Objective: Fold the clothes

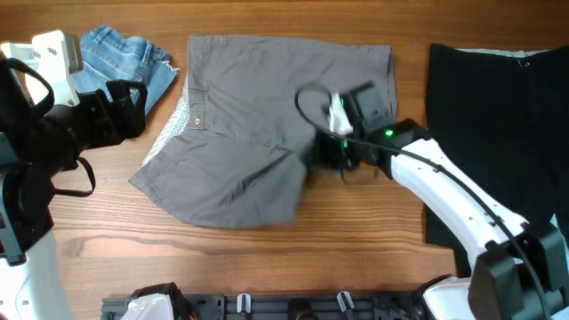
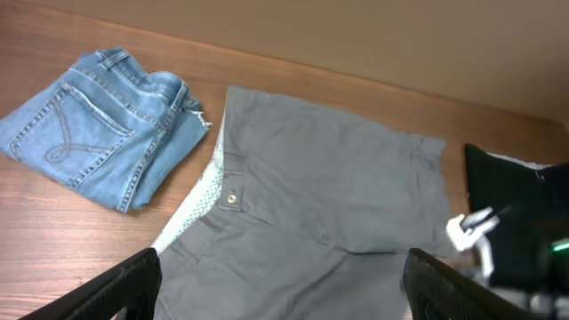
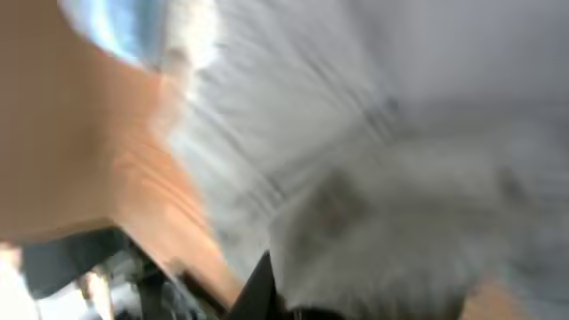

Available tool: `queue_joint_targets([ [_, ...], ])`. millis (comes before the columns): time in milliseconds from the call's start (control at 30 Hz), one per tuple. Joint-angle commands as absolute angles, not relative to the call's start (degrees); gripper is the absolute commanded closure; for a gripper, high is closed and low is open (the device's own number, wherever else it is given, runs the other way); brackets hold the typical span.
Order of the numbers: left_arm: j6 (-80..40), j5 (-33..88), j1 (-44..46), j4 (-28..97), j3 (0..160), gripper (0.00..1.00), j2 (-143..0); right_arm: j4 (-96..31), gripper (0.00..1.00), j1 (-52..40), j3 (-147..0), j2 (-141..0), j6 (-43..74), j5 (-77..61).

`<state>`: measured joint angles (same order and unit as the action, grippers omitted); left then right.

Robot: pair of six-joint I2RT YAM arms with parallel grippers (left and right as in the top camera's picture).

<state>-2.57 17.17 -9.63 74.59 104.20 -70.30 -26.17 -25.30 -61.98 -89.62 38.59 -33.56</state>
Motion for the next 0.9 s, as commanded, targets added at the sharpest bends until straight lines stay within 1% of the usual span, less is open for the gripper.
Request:
queue_joint_targets([
  [0, -1.7, 16.8, -9.4, 74.2, 104.4, 0.13, -70.6, -11.8, 0.67, -26.0, -63.4, -90.0, 47.9, -26.7],
  [33, -1.7, 16.8, -9.4, 74.2, 104.4, 0.13, -70.6, -9.2, 0.42, -26.3, -63.4, -90.7, 46.9, -23.6],
  [67, -1.7, 16.8, -9.4, 74.2, 104.4, 0.13, -70.6, -7.9, 0.22, -26.4, -63.4, -91.6, 45.7, -22.0],
  [133, -1.7, 16.8, -9.4, 74.5, 104.4, 0.13, -70.6, -7.8, 0.03, -26.3, -63.4, -92.5, 42.1, -21.8],
  [167, -1.7, 16.8, -9.4, 74.7, 104.4, 0.13, -70.6, -8.8, 0.00, -26.3, -63.4, -92.8, 39.7, -21.6],
  [367, -1.7, 16.8, -9.4, 74.8, 104.4, 0.13, -70.6, -20.9, 0.00, -25.8, -63.4, -92.4, 31.5, -20.7],
  [500, -1.7, 16.8, -9.4, 74.8, 104.4, 0.13, -70.6, -31.7, 0.00, -25.9, -63.4, -92.4, 30.4, -24.6],
  [600, -1.7, 16.8, -9.4, 74.8, 104.4, 0.13, -70.6, -34.5, 0.02, -26.1, -63.3, -92.4, 30.7, -28.6],
  [633, -1.7, 16.8, -9.4, 74.8, 104.4, 0.13, -70.6, -35.0, 0.05, -26.5, -63.3, -92.4, 32.3, -28.6],
  [733, -1.7, 16.8, -9.4, 74.8, 104.4, 0.13, -70.6, -34.5, 0.25, -27.7, -63.3, -93.1, 34.6, -25.6],
  [767, -1.7, 16.8, -9.4, 74.8, 104.4, 0.13, -70.6, -34.1, 0.54, -28.2, -63.3, -93.5, 33.3, -23.4],
  [800, -1.7, 16.8, -9.4, 74.8, 104.4, 0.13, -70.6, -33.8, 0.65, -28.8, -63.3, -93.8, 30.6, -21.6],
  [833, -1.7, 16.8, -9.4, 74.8, 104.4, 0.13, -70.6, -33.5, 0.64, -29.5, -63.3, -94.1, 28.0, -20.4],
  [867, -1.7, 16.8, -9.4, 74.8, 104.4, 0.13, -70.6, -33.0, 0.56, -30.6, -63.3, -94.5, 23.3, -19.2],
])
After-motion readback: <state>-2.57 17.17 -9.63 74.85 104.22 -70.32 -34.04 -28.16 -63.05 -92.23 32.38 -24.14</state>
